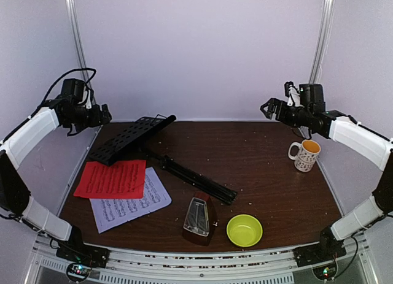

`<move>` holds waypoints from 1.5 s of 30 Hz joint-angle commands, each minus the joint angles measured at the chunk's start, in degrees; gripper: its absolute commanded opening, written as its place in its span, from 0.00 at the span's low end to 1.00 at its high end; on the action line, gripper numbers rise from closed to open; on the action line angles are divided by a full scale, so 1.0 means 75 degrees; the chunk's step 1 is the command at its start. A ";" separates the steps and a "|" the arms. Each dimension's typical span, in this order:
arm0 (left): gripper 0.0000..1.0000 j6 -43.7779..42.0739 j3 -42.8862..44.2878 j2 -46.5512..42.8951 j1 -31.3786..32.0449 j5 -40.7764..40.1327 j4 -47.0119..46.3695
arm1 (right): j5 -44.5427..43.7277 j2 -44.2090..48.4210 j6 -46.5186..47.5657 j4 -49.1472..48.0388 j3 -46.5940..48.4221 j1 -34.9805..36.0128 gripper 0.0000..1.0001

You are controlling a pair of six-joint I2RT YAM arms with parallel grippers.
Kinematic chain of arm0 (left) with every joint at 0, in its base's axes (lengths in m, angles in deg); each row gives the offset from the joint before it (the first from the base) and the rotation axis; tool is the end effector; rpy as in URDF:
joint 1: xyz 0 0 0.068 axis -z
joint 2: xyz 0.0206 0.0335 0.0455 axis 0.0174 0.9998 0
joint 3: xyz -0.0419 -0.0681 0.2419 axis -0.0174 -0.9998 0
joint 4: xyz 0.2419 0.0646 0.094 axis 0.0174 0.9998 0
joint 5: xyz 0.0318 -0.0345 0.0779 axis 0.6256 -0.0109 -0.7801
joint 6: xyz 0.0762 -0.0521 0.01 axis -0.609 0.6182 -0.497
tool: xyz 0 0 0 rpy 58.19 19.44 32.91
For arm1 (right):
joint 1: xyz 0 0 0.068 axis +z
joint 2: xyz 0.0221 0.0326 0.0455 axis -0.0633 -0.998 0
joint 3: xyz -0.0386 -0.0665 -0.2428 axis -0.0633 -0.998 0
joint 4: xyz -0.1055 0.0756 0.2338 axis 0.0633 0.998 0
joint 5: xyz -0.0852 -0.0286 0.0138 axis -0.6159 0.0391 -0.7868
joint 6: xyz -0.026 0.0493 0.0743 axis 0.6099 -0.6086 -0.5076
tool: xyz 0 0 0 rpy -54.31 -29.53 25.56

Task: Set up the instrument practice props

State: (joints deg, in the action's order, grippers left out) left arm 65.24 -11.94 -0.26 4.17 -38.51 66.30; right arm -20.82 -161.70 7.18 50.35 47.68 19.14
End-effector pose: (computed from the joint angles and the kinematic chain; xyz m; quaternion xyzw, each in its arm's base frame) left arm 0.3538 -0.0305 0.2989 -0.1501 0.8909 -0.0986 0.4171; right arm 0.3589 0.1203 0.3008 -0.0066 0.8280 0.2803 0.4856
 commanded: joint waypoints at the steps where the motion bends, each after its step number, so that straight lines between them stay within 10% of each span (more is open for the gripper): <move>1: 0.98 0.0084 0.0679 0.0510 0.0054 0.0030 0.0283 | 0.0257 -0.0513 0.0298 0.0675 0.0542 0.0239 1.00; 23: 0.94 -0.2949 0.3798 0.4031 0.0404 0.1924 0.2094 | 0.2142 -0.0865 0.0625 0.0915 0.0818 0.0481 1.00; 45: 0.50 -0.3688 0.5377 0.6108 0.1470 0.1736 0.2838 | 0.2724 -0.0617 0.0709 0.1418 0.0896 0.0481 1.00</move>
State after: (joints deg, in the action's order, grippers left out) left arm 39.25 26.33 44.46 14.90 -23.50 86.30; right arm -1.10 -168.72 11.45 59.20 53.10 22.52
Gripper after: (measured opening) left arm 0.541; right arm 0.999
